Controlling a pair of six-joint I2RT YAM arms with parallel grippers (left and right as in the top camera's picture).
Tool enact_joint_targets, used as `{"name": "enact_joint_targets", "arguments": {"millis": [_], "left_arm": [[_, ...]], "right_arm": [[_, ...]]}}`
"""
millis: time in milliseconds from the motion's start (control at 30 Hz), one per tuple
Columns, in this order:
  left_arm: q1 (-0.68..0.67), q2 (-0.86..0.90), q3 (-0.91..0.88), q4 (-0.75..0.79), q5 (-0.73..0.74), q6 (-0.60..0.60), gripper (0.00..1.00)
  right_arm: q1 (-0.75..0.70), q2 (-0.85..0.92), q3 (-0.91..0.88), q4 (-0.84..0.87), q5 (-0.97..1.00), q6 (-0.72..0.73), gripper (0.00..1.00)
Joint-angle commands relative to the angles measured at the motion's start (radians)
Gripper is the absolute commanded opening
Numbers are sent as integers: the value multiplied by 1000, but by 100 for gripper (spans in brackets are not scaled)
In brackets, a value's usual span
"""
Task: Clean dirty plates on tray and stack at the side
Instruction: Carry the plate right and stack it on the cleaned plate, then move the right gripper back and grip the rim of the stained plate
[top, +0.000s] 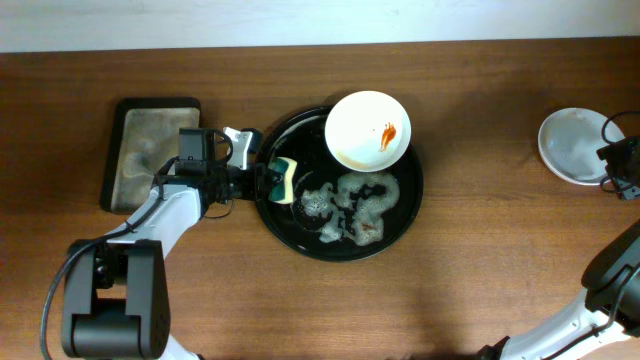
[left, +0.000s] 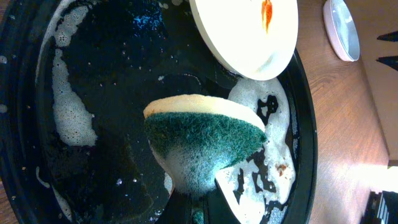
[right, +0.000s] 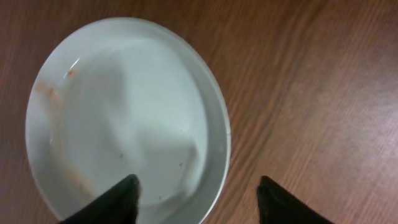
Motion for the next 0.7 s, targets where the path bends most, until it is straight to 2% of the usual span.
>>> {"name": "enact_joint_targets", "arguments": {"millis": [0, 133, 200, 300, 400, 567, 667], "left_arm": [[-3, 3, -10, 3, 26, 11, 0], [-3, 3, -10, 3, 52, 11, 0], [-3, 3, -10, 3, 52, 11, 0], [-3, 3, -10, 4, 52, 11, 0], [-3, 3, -10, 7, 55, 11, 0], [-3, 3, -10, 30, 78, -11, 0], [-3, 3, -10, 30, 78, -11, 0]], "right_arm": [[4, -51, 19, -19, -162, -45, 58], [26, -211, 19, -53, -450, -168, 52], [69, -296, 19, -139, -491, -202, 50], [171, -373, 19, -272, -495, -259, 49], [346, -394, 19, -405, -489, -310, 43], [641, -362, 16, -498, -346, -294, 41], [785, -328, 16, -509, -283, -220, 34]]}}
